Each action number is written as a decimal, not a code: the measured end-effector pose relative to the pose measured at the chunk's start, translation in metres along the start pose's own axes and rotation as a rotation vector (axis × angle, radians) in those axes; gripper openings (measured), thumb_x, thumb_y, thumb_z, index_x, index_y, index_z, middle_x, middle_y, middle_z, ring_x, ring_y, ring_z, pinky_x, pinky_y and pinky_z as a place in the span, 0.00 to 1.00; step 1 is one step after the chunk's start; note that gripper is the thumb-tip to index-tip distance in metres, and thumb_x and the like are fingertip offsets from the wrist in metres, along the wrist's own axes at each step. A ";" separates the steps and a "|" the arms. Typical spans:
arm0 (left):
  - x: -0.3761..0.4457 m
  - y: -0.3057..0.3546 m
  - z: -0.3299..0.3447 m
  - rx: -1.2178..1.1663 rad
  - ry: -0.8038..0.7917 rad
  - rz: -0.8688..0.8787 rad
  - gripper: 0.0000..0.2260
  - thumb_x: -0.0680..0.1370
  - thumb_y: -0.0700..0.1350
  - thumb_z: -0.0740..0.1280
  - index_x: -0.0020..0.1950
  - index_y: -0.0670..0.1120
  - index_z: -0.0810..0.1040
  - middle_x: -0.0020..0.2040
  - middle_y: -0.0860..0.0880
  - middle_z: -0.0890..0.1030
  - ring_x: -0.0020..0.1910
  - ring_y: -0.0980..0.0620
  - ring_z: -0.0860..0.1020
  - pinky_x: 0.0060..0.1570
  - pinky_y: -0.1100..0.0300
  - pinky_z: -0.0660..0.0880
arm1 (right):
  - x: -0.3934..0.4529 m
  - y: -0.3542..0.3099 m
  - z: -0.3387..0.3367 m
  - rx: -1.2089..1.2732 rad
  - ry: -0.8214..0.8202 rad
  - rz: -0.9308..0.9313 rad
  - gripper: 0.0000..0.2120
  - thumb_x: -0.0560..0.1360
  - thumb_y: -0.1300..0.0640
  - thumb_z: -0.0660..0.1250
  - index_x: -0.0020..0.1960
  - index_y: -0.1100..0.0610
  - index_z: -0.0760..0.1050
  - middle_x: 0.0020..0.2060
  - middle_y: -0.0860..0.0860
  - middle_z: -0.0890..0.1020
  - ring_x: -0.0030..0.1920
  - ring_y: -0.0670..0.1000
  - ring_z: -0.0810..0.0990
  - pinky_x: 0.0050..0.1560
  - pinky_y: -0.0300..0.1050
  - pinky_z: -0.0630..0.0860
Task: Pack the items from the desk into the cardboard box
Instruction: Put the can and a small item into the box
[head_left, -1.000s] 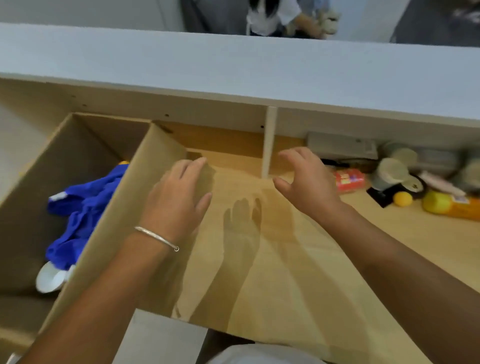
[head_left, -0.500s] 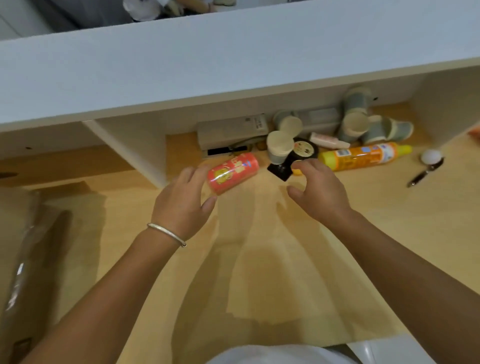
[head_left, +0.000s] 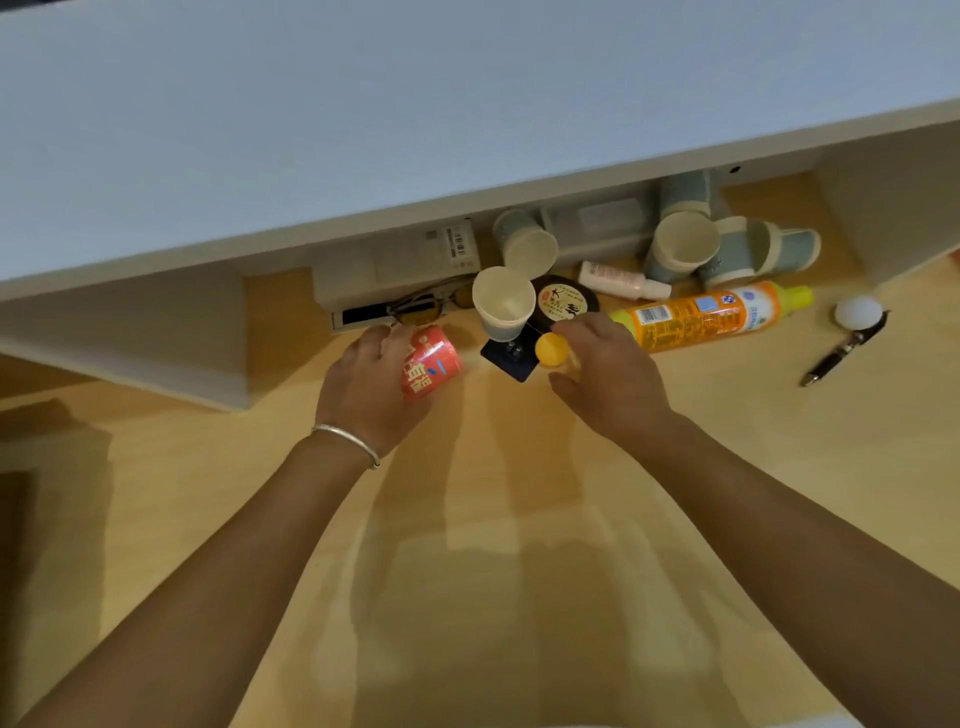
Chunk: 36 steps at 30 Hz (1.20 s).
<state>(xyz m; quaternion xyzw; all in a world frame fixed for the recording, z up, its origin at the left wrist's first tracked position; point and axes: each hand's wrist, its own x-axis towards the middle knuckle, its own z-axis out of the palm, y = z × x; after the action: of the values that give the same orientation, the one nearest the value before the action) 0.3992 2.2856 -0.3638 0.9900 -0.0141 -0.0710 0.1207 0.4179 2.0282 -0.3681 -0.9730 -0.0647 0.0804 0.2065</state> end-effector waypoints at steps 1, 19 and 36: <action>0.002 -0.001 0.004 0.019 -0.020 -0.012 0.37 0.66 0.54 0.74 0.72 0.47 0.64 0.65 0.42 0.72 0.61 0.41 0.73 0.56 0.47 0.73 | 0.005 -0.002 0.003 -0.012 -0.014 -0.014 0.27 0.72 0.54 0.72 0.69 0.51 0.70 0.64 0.52 0.73 0.62 0.55 0.71 0.52 0.50 0.73; -0.052 -0.035 -0.010 0.006 0.003 -0.099 0.37 0.68 0.50 0.74 0.73 0.49 0.61 0.63 0.46 0.73 0.58 0.45 0.73 0.48 0.51 0.76 | -0.018 -0.039 0.023 -0.218 -0.116 -0.040 0.25 0.73 0.57 0.68 0.70 0.51 0.68 0.62 0.53 0.72 0.60 0.56 0.71 0.49 0.50 0.75; -0.247 -0.172 -0.163 0.020 0.359 -0.297 0.35 0.66 0.54 0.76 0.69 0.51 0.65 0.58 0.49 0.75 0.53 0.48 0.75 0.48 0.52 0.76 | -0.077 -0.308 0.028 -0.024 0.048 -0.490 0.23 0.72 0.53 0.70 0.66 0.50 0.72 0.57 0.51 0.77 0.56 0.55 0.74 0.51 0.50 0.72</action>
<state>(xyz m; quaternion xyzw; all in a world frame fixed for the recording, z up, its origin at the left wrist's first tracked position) 0.1800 2.5028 -0.2147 0.9791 0.1527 0.0896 0.0999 0.3093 2.3062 -0.2564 -0.9322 -0.2949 0.0039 0.2097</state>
